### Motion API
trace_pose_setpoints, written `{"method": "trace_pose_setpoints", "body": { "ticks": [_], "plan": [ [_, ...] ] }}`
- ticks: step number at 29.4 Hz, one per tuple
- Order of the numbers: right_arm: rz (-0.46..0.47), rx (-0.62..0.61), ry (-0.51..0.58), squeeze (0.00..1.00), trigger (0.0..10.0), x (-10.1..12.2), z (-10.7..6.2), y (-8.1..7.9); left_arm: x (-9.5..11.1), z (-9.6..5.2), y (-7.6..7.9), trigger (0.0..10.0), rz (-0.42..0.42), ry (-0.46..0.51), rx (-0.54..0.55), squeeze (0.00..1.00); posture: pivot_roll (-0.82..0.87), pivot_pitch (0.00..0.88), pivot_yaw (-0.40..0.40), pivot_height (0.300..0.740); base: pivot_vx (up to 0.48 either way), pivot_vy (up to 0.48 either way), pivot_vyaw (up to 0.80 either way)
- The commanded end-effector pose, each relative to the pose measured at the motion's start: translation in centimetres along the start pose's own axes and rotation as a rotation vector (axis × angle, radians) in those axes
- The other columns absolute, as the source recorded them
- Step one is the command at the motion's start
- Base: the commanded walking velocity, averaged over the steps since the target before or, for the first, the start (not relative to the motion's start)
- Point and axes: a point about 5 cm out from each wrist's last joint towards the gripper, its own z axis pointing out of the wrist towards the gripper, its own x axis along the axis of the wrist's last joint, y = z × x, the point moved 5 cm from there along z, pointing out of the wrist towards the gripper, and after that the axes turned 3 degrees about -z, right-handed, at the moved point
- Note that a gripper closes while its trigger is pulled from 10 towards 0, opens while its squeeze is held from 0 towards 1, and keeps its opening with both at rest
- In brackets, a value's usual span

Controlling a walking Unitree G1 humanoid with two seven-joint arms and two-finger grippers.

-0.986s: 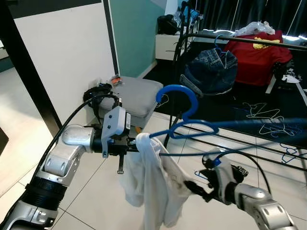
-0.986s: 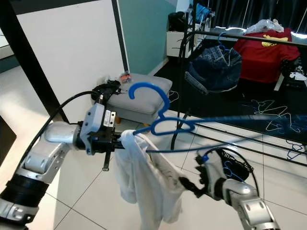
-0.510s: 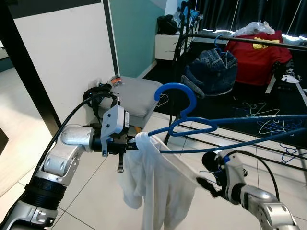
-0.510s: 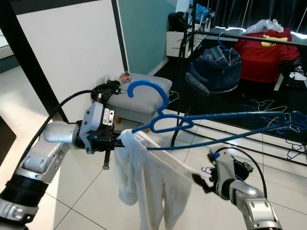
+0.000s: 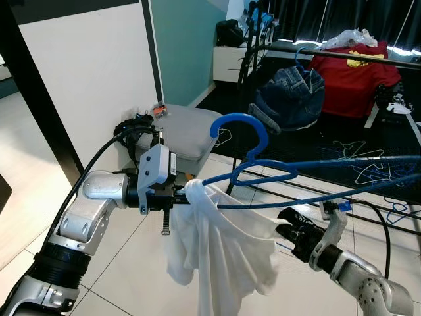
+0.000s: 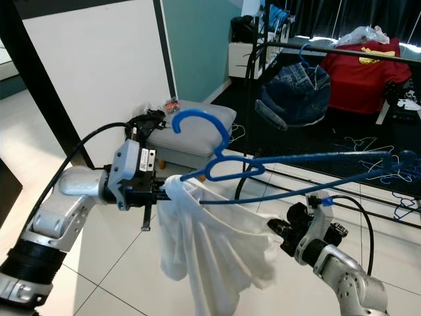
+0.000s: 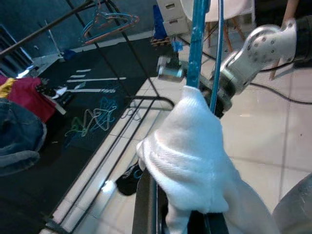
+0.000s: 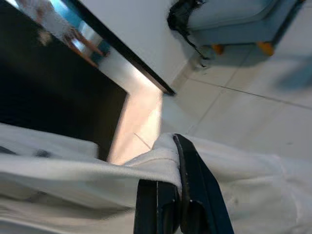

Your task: Hang hanger

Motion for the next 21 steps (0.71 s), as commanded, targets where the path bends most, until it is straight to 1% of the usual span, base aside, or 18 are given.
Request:
{"method": "trace_pose_setpoints", "body": {
  "ticks": [1, 2, 3, 4, 5, 6, 7, 8, 9, 10, 11, 12, 14, 21],
  "plan": [
    [0.040, -0.019, 0.080, 0.00, 0.0, 1.9, -0.5, 0.5, -0.6, -0.7, -0.5, 10.0, 0.035, -0.043, 0.029, 0.00, 0.02, 0.017, 0.031, 0.740, 0.000, 0.000, 0.00],
    [0.040, -0.019, 0.080, 0.00, 0.0, 1.9, -0.5, 0.5, -0.6, -0.7, -0.5, 10.0, 0.035, -0.043, 0.029, 0.00, 0.02, 0.017, 0.031, 0.740, 0.000, 0.000, 0.00],
    [0.054, -0.038, 0.122, 0.00, 0.0, 2.8, -0.9, 0.9, -1.1, -1.0, -0.6, 10.0, 0.048, -0.069, 0.037, 0.00, 0.02, 0.019, 0.033, 0.740, 0.000, 0.000, 0.00],
    [0.054, -0.038, 0.122, 0.00, 0.0, 2.8, -0.9, 0.9, -1.1, -1.0, -0.6, 10.0, 0.048, -0.069, 0.037, 0.00, 0.02, 0.019, 0.033, 0.740, 0.000, 0.000, 0.00],
    [0.062, -0.051, 0.153, 0.00, 0.0, 3.5, -1.2, 1.2, -1.4, -1.2, -0.6, 10.0, 0.057, -0.088, 0.042, 0.00, 0.02, 0.020, 0.033, 0.740, 0.000, 0.000, 0.00],
    [0.062, -0.051, 0.153, 0.00, 0.0, 3.5, -1.2, 1.2, -1.4, -1.2, -0.6, 10.0, 0.057, -0.088, 0.042, 0.00, 0.02, 0.020, 0.033, 0.740, 0.000, 0.000, 0.00],
    [0.069, -0.082, 0.226, 0.00, 0.0, 5.3, -2.1, 1.9, -2.5, -1.9, -0.7, 10.0, 0.082, -0.149, 0.048, 0.00, 0.02, 0.024, 0.036, 0.740, 0.000, 0.000, 0.00],
    [0.074, -0.101, 0.277, 0.00, 0.0, 6.4, -2.7, 2.4, -3.2, -2.4, -0.7, 10.0, 0.099, -0.191, 0.050, 0.00, 0.02, 0.024, 0.036, 0.740, 0.000, 0.000, 0.00],
    [0.068, -0.102, 0.335, 0.00, 0.0, 7.7, -3.5, 2.5, -4.1, -3.0, -0.6, 10.0, 0.123, -0.245, 0.044, 0.00, 0.02, 0.026, 0.034, 0.740, 0.000, 0.000, 0.00],
    [0.068, -0.102, 0.335, 0.00, 0.0, 7.7, -3.5, 2.5, -4.1, -3.0, -0.6, 10.0, 0.123, -0.245, 0.044, 0.00, 0.02, 0.026, 0.034, 0.740, 0.000, 0.000, 0.00],
    [0.057, -0.093, 0.384, 0.00, 0.0, 8.8, -4.2, 2.4, -4.8, -3.6, -0.7, 10.0, 0.137, -0.288, 0.048, 0.00, 0.01, 0.029, 0.038, 0.740, 0.000, 0.000, 0.00],
    [0.057, -0.093, 0.384, 0.00, 0.0, 8.8, -4.2, 2.4, -4.8, -3.6, -0.7, 10.0, 0.137, -0.288, 0.048, 0.00, 0.01, 0.029, 0.038, 0.740, 0.000, 0.000, 0.00],
    [0.034, -0.066, 0.421, 0.00, 0.0, 9.7, -4.8, 1.8, -5.6, -4.3, -0.6, 10.0, 0.153, -0.336, 0.051, 0.00, 0.02, 0.032, 0.036, 0.740, 0.000, 0.000, 0.00],
    [0.024, -0.035, 0.417, 0.00, 0.0, 9.8, -4.7, 0.9, -6.1, -4.7, -0.5, 10.0, 0.171, -0.374, 0.049, 0.00, 0.02, 0.035, 0.037, 0.740, 0.000, 0.000, 0.00]
  ]
}}
